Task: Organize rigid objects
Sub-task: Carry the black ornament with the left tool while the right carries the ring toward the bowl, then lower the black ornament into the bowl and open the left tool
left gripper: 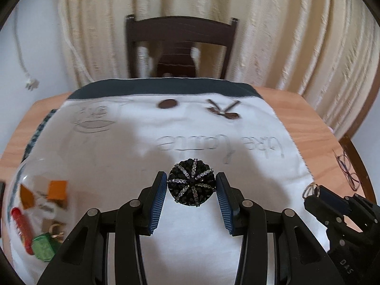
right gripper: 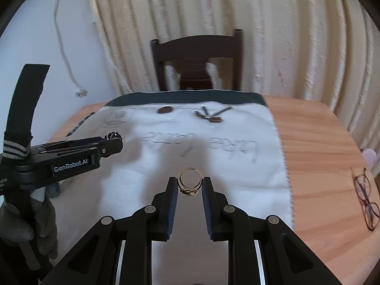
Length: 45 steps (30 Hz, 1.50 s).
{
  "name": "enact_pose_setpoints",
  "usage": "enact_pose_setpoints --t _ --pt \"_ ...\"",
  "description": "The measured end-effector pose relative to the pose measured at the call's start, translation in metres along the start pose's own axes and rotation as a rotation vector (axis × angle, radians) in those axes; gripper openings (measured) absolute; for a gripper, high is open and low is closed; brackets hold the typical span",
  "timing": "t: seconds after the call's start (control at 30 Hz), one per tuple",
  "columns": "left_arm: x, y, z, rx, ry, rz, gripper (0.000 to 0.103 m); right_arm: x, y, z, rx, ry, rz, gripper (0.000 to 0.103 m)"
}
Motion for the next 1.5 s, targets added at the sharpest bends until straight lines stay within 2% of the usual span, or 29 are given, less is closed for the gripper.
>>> enact_pose_setpoints --t 0.43,0.77,1.07,1.5 --pt "0.038 0.097 -0.026 -0.134 -0.012 -0.16 0.043 0.006 0.091 0.02 -0.128 0.05 -0.127 0.022" --pt "0.065 0.16 -0.041 -0.21 -0.013 -0.265 0.043 0.015 0.14 0.031 -0.197 0.083 -0.183 0.022" --pt "0.083 0.189 -0.042 -0.235 -0.002 -0.314 0.043 0.02 0.165 0.038 -0.228 0.103 -0.207 0.022" --pt "0.094 0.21 -0.041 -0.278 -0.007 -0.348 0.043 0.024 0.185 0.04 -0.234 0.113 -0.236 0.022"
Point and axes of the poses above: each gripper's, at about its wrist camera, not at the fingertips, and z roughly the way its jaws point, y to its left, x to its underside, the point moved 5 cm from there along z, roughly the way its jaws point, and after that the axes turned 11 degrees about z, right-handed, at the moved point
